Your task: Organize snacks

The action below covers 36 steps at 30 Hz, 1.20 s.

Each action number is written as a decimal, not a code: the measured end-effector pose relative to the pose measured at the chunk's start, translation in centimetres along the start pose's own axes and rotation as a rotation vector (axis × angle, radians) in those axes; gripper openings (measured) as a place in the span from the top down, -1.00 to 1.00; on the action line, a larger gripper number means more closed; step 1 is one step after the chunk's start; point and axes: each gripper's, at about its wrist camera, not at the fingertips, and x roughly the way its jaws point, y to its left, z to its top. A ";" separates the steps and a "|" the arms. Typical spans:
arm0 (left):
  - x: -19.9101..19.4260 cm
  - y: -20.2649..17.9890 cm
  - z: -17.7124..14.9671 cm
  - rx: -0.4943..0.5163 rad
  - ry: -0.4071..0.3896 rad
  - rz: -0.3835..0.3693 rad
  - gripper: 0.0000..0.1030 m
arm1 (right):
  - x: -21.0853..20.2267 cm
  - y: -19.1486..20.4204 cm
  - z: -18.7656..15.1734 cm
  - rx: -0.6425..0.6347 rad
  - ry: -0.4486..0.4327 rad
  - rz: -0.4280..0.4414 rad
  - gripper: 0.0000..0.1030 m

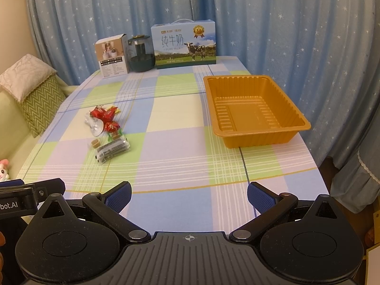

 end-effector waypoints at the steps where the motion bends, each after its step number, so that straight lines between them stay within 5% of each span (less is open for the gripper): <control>1: 0.0 0.0 0.0 0.000 -0.001 -0.001 -1.00 | 0.0 0.0 0.0 0.000 0.000 0.000 -1.00; 36: 0.0 -0.4 -0.2 0.008 -0.002 -0.004 -1.00 | 0.0 -0.1 0.0 0.001 0.002 -0.003 -1.00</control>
